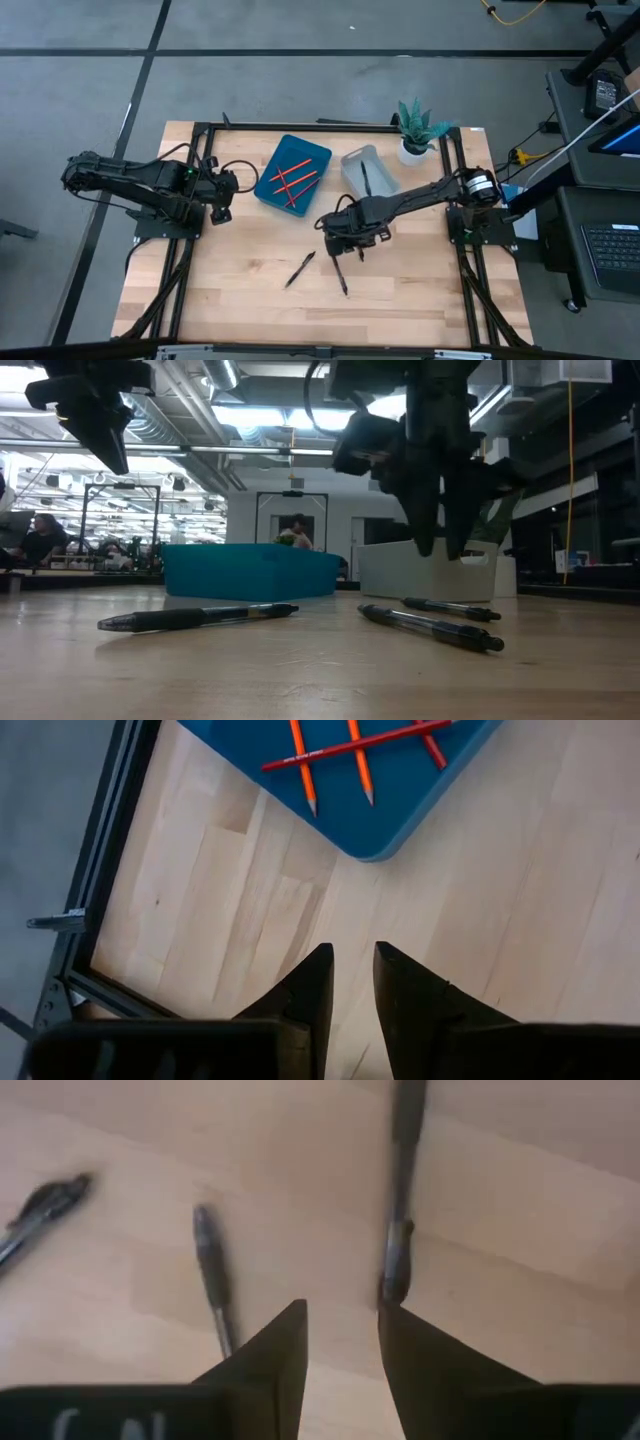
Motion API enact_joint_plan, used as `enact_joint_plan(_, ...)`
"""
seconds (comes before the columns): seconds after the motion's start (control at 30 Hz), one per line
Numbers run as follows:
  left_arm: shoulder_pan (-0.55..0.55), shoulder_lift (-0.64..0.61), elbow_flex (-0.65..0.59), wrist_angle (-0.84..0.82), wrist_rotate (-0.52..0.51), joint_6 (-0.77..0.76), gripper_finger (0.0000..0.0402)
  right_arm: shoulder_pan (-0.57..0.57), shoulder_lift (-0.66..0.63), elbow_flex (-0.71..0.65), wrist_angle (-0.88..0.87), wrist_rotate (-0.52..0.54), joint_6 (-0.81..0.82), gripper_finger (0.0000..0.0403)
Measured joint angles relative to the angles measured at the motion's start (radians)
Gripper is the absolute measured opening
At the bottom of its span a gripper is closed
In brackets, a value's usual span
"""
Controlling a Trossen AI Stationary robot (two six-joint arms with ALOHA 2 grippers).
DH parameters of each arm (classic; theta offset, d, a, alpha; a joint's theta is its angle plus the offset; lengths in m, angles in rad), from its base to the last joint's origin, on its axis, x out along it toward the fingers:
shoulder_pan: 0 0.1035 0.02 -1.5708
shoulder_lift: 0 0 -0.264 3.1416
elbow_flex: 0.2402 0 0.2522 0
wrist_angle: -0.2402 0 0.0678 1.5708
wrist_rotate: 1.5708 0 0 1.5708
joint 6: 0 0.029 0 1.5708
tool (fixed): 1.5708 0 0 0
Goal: Sort pens & pencils
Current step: Put the black pen into the gray bin
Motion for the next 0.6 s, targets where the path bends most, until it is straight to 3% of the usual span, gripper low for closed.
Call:
enact_joint_plan(0.27, 0.0, 0.0, 0.0, 0.001, -0.001, 0.038, 0.0069, -0.016, 0.001, 0.001, 0.012, 0.124, 0.047, 0.0125)
enact_joint_plan(0.6, 0.0, 0.0, 0.0, 0.003, -0.011, 0.045, 0.0069, -0.055, 0.07, 0.001, 0.01, 0.128, -0.048, 0.0125)
